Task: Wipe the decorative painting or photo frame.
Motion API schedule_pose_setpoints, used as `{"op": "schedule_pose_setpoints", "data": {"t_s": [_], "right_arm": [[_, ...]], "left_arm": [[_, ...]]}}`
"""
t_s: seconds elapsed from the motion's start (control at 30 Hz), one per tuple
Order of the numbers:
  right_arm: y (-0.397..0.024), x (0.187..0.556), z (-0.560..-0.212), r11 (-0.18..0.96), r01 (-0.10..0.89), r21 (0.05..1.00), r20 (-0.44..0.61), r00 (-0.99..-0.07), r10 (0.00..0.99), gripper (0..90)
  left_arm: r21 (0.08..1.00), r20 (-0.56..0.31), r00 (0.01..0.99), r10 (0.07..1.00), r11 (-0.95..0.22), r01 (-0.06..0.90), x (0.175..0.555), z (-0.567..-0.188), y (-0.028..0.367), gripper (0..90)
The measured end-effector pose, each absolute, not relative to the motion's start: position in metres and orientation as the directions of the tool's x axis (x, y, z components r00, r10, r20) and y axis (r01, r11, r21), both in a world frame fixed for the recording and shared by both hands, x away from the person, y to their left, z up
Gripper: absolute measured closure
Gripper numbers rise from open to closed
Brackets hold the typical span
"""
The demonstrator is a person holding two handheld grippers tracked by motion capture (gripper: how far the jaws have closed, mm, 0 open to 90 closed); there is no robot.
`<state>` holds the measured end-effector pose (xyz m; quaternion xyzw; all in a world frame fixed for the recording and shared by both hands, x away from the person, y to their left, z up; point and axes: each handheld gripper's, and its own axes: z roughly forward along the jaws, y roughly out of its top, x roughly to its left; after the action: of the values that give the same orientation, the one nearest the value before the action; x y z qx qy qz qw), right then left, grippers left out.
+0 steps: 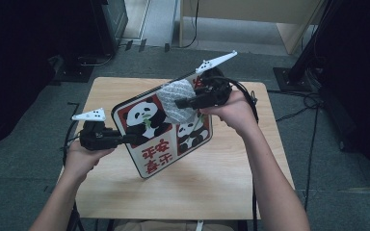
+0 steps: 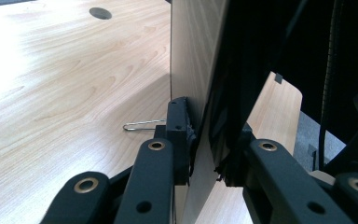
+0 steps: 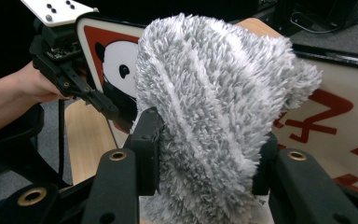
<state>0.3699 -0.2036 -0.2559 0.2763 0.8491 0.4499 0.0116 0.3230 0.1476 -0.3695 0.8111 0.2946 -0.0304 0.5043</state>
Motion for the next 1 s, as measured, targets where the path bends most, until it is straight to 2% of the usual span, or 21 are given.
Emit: {"op": "schedule_pose_setpoints", "data": {"t_s": [1.0], "right_arm": [[-0.211, 0.364, -0.293, 0.435, 0.484, 0.759, 0.260, -0.839, 0.478, 58.1]], "left_arm": [[0.798, -0.350, 0.825, 0.444, -0.319, 0.511, 0.323, -0.369, 0.148, 77.3]]}}
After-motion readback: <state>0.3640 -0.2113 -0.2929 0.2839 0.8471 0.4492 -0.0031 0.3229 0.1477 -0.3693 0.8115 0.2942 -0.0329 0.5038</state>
